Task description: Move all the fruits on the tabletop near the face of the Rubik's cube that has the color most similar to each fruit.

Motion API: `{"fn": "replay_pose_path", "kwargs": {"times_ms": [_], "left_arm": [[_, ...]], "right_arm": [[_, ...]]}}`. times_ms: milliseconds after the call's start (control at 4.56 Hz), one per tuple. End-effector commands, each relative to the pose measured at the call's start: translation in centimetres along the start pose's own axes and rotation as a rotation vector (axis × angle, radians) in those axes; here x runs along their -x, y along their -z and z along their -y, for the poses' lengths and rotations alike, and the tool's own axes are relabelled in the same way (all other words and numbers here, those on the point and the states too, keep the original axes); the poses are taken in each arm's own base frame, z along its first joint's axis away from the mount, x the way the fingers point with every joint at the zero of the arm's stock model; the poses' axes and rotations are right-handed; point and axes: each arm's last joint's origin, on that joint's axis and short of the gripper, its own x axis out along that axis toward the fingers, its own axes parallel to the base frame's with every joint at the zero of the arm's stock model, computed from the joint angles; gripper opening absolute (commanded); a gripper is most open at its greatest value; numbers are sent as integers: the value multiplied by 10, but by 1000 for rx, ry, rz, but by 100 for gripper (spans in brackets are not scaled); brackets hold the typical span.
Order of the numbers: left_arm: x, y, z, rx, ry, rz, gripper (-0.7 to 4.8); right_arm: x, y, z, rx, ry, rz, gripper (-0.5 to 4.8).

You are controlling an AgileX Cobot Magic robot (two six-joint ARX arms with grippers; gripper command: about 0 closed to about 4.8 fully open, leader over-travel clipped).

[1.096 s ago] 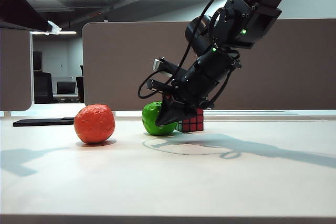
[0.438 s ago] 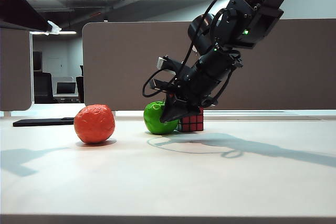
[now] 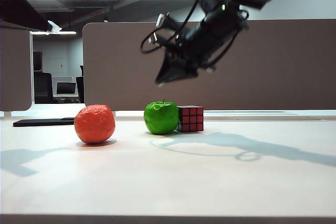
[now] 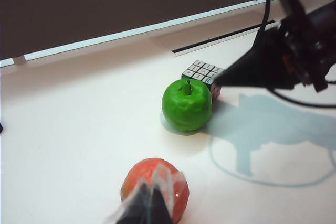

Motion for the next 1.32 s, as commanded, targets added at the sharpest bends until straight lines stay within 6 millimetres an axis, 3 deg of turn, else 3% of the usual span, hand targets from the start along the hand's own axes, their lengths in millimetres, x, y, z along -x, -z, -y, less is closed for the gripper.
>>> {"fn": "replay_pose_path", "kwargs": {"times_ms": [219, 438, 658, 877, 1096, 1315], "left_arm": [[1, -9, -1, -40, -8, 75, -6], [1, -9, -1, -40, -8, 75, -6], [1, -9, 0, -38, -1, 77, -6], [1, -9, 0, -38, -1, 77, -6], [1, -10, 0, -40, -4, 81, -6], [14, -18, -3, 26, -44, 146, -6]], "right_arm": [[83, -28, -14, 156, 504, -76, -1], [95, -32, -17, 157, 536, -67, -1], [147, -45, -34, 146, 558, -6, -1], [199, -44, -50, 139, 600, 25, -1], [230, -35, -59, 125, 620, 77, -1], [283, 11, -66, 96, 656, 169, -1]]}}
